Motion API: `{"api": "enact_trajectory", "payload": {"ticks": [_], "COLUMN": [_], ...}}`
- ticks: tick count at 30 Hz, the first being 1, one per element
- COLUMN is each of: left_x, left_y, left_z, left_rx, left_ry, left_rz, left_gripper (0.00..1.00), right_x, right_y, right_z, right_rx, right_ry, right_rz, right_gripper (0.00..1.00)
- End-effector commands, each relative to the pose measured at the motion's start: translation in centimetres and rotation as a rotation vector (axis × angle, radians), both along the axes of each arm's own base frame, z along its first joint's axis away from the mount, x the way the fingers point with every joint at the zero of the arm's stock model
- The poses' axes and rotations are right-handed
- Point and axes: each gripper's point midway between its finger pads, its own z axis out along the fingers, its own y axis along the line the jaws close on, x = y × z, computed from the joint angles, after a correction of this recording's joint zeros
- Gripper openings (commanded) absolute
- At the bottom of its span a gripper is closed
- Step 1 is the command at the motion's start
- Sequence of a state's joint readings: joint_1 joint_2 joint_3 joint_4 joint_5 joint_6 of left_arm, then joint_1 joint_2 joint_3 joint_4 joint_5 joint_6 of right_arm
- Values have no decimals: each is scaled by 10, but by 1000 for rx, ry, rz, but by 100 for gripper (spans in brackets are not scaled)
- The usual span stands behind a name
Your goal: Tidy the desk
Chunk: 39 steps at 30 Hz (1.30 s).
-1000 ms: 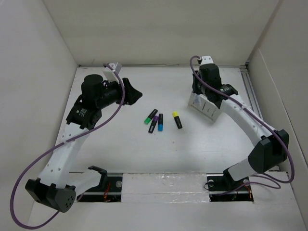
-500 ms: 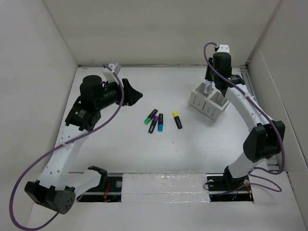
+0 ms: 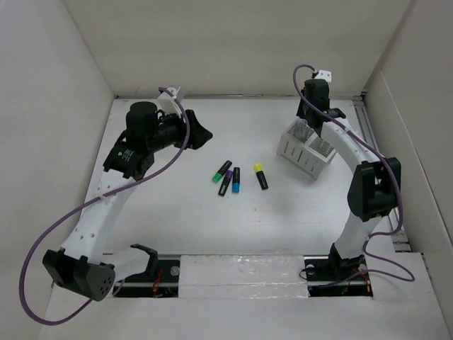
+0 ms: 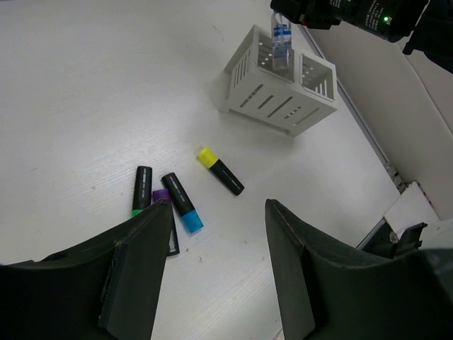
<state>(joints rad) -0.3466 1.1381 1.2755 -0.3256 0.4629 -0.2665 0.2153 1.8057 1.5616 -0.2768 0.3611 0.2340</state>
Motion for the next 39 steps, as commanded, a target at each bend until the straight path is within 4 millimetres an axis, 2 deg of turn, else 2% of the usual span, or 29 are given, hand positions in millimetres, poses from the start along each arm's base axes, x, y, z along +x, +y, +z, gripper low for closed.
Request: {"api": "enact_trajectory", "payload": {"ticks": [1,5,10,12,14,18,21,25,27,28,29,34,35,36,37,38,39], "left_x": [6,18,26,29,30,32,32,31,31,31,32,31,31,30,28,28,26], "left_y": [-5,-11,-15,-15,-15,-14,-13,-13,-9,-8,-7,1,1,2,2,3,3], "left_z": [22,16,19,16,17,17,15,8,8,8,8,10,9,8,5,1,-5], "left_rx": [-13,-9,-9,-7,-12,-13,-22,-40,-57,-58,-60,-81,-83,-83,-83,-81,-74], "left_ry": [-70,-47,-38,-31,-32,-33,-21,4,14,14,14,20,20,22,30,40,53], "left_rz": [-21,-32,-36,-32,-29,-10,2,17,57,57,72,134,138,138,141,142,141], "left_gripper": [51,51,51,51,51,51,51,51,50,50,49,46,41,37,31,26,20], "right_x": [15,17,16,13,11,1,-7,-21,-32,-34,-39,-64,-70,-78,-87,-94,-104], "right_y": [-8,-9,-11,-13,-14,-11,-7,-3,1,1,1,10,18,23,34,44,52], "right_z": [31,21,6,-3,-7,-12,0,7,26,22,34,55,53,60,58,56,44], "right_rx": [48,44,37,39,42,40,42,49,66,64,73,89,96,108,111,118,120], "right_ry": [-149,-153,-126,-101,-98,-90,-114,-118,-151,-144,-166,-182,-169,-176,-158,-145,-115], "right_rz": [-59,-65,-81,-97,-108,-99,-80,-54,-37,-37,-27,24,49,71,109,147,177], "right_gripper": [0,0,2,7,13,20,24,37,43,44,45,51,51,47,32,23,13]}}
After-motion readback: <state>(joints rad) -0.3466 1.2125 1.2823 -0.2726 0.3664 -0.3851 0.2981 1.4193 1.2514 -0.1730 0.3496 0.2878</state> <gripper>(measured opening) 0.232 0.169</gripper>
